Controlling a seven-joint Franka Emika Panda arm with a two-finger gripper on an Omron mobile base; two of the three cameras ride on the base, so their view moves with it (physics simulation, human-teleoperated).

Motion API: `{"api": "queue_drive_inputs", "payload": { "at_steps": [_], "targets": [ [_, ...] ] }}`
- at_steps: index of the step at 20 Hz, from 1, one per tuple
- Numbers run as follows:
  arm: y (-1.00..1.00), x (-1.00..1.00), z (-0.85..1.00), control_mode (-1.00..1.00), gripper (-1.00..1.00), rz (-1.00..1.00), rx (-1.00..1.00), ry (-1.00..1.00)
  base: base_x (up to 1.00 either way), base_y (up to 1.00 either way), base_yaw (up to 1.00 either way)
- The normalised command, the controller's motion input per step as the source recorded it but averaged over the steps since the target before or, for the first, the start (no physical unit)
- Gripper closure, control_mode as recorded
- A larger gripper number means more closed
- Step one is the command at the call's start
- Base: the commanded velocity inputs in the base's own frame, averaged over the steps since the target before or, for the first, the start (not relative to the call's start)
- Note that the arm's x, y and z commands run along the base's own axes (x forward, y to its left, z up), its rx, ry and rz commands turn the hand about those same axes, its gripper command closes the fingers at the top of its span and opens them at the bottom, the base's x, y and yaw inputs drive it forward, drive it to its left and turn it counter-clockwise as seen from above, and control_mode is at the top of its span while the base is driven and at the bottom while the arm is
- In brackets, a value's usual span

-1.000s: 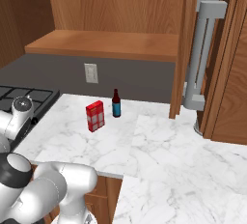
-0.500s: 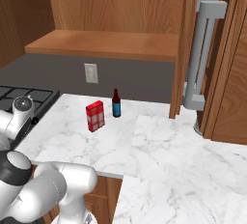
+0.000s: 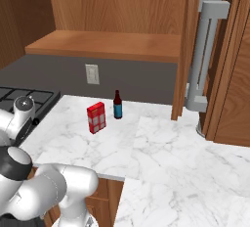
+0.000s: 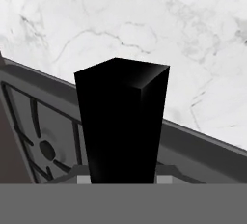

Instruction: Pick the pan from the cabinet and place it on the stove. Then turn on the stove burner for the pan.

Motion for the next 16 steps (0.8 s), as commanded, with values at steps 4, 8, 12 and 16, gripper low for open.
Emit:
{"api": "queue_drive_inputs", "payload": {
  "at_steps": [4,8,12,16],
  "targets": [
    [0.07,0.05,-0.06,-1.0,1.0,-0.01,0.0,0.02,0.0,0.0,0.0],
    [0.07,0.03,-0.09,-1.0,-1.0,-0.01,0.0,0.01,0.0,0.0,0.0],
    [0.04,0.01,-0.15,-1.0,-1.0,-0.01,0.0,0.0,0.0,0.0,0.0],
    [0.0,0.01,-0.06,-1.0,-1.0,0.0,0.0,0.0,0.0,0.0,0.0]
  ]
}}
